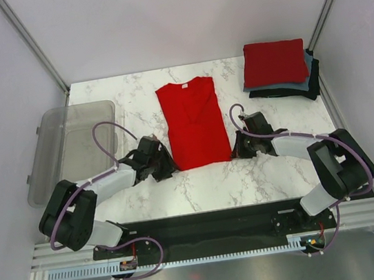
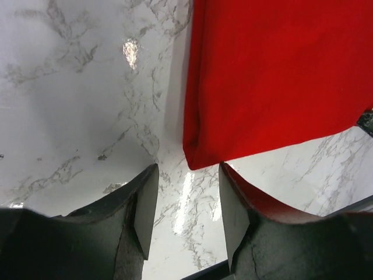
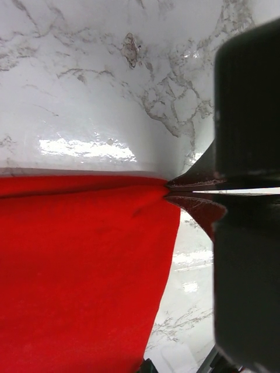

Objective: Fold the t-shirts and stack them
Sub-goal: Fold the tshirt

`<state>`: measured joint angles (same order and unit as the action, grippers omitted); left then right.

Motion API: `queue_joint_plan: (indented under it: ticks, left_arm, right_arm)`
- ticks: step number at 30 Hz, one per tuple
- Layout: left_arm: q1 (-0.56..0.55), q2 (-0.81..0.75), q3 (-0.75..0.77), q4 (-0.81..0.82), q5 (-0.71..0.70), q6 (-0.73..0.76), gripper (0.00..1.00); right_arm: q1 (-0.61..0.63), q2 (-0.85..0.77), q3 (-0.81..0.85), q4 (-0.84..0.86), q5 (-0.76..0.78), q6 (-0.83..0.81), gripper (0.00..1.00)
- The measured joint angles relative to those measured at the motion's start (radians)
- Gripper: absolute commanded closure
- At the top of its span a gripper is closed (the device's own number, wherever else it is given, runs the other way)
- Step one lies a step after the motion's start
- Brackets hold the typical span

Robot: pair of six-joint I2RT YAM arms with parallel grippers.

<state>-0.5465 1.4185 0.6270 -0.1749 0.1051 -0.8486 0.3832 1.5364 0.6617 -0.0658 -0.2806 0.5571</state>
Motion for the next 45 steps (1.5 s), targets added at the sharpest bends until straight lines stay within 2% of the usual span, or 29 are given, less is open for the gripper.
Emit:
queue_joint_plan:
  ticks: [7,11,12,13,14,19,23,27,33,39,45]
  left_arm:
    - [-0.006,0.031,0.002,0.048,-0.028,-0.040,0.59]
    - [-0.006,0.063,0.013,0.076,-0.033,-0.056,0.71]
    - [-0.006,0.069,0.015,0.082,-0.034,-0.059,0.76]
    - [-0.006,0.074,0.016,0.088,-0.035,-0.063,0.95]
    - [-0.006,0.078,0.016,0.093,-0.038,-0.071,0.98]
    - [-0.016,0.071,0.014,0.089,-0.054,-0.078,0.98]
    - [-0.051,-0.008,0.013,0.003,-0.077,-0.084,0.98]
    - [-0.108,-0.140,0.019,-0.101,-0.081,-0.098,0.98]
    - [-0.230,-0.321,0.024,-0.236,-0.096,-0.139,0.98]
    - [-0.367,-0.491,0.023,-0.366,-0.096,-0.217,0.98]
    - [-0.420,-0.596,0.068,-0.509,-0.111,-0.259,0.98]
  right_arm:
    - [0.000,-0.001,-0.013,0.021,-0.013,0.004,1.00]
    - [0.000,-0.002,-0.019,0.033,-0.017,0.004,1.00]
    - [0.000,-0.002,-0.021,0.036,-0.019,0.005,1.00]
    - [0.000,-0.002,-0.022,0.040,-0.020,0.005,1.00]
    - [0.000,-0.002,-0.025,0.045,-0.023,0.006,1.00]
    - [-0.001,-0.009,-0.040,0.063,-0.039,0.015,1.00]
    - [0.000,-0.079,-0.079,0.005,-0.040,0.023,1.00]
    - [0.004,-0.219,-0.104,-0.118,-0.041,0.033,1.00]
    - [0.054,-0.516,-0.101,-0.327,0.006,0.069,1.00]
    - [0.212,-0.772,-0.090,-0.554,0.080,0.173,1.00]
    - [0.258,-0.835,0.029,-0.742,0.141,0.229,1.00]
